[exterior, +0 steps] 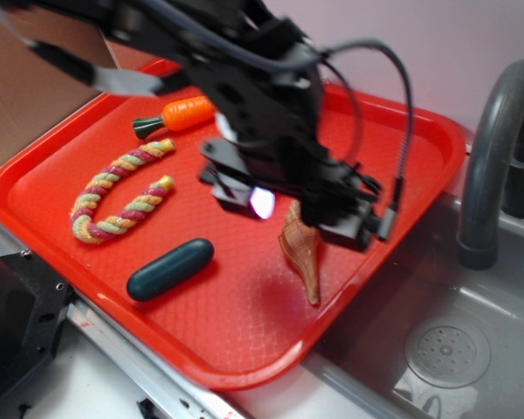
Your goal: Grab the shell.
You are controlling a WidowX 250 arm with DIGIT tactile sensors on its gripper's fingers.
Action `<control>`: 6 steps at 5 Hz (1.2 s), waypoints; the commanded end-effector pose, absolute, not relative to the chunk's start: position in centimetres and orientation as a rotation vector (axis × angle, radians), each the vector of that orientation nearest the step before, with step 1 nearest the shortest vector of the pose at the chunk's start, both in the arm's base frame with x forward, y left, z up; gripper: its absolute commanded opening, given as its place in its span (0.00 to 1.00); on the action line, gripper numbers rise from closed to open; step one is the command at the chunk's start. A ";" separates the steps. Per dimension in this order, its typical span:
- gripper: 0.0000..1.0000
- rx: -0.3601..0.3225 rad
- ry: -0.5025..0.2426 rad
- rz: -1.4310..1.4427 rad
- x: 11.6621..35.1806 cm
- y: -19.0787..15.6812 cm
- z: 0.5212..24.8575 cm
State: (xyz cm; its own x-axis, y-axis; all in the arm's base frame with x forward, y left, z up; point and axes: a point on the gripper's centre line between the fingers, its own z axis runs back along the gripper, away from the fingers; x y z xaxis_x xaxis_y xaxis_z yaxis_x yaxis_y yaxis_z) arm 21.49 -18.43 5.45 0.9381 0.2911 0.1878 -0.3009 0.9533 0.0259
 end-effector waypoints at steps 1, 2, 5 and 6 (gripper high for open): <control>1.00 0.000 -0.193 0.378 23.8 -18.1 4.9; 1.00 0.017 -0.184 0.393 24.1 -17.4 4.7; 1.00 -0.008 -0.166 0.386 25.2 -16.6 3.7; 0.52 -0.041 -0.113 0.360 25.4 -16.6 3.1</control>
State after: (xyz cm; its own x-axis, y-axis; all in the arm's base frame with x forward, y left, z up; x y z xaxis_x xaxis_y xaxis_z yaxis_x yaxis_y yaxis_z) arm 24.82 -17.03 2.93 0.9291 0.3575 0.0947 -0.3537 0.9338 -0.0547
